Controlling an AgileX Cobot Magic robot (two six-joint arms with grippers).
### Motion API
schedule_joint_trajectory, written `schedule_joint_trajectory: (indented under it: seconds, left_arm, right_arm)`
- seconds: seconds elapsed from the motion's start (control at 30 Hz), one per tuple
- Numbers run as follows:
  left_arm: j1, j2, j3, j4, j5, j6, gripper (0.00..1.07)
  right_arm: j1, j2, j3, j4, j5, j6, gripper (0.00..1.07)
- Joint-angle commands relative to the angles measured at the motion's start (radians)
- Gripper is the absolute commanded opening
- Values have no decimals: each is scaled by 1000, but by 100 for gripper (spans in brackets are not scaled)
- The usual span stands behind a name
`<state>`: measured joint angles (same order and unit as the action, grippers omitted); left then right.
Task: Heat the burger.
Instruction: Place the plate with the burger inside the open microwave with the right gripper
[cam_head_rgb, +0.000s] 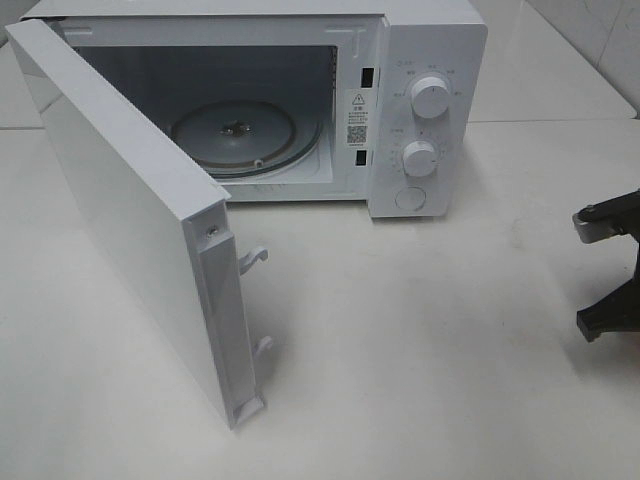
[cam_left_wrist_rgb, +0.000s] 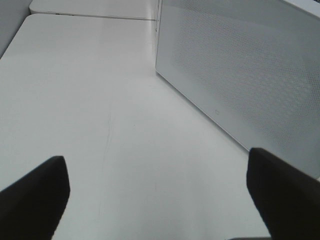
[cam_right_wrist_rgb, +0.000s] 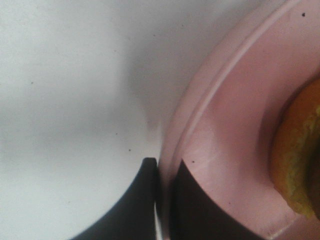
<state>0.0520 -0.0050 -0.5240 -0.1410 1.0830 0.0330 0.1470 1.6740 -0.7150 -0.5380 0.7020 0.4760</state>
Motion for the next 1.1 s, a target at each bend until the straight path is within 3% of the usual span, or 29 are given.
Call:
schedule_joint_trajectory:
  seconds: [0.03,0.5,0.9,1.1]
  left_arm:
    - [-1,-15,4,1,-13,-8,90]
    - [-1,-15,4,1,-13,-8,90]
    - [-1,-15,4,1,-13,-8,90]
    - [-1,-15,4,1,-13,-8,90]
  right_arm:
    - [28,-33,2,-76,65,30,0]
    - [218,-235,127,-114,148,76,0]
    - [388,-372,160,-117,244,72,0]
    - [527,-411,160,-117,324,35,0]
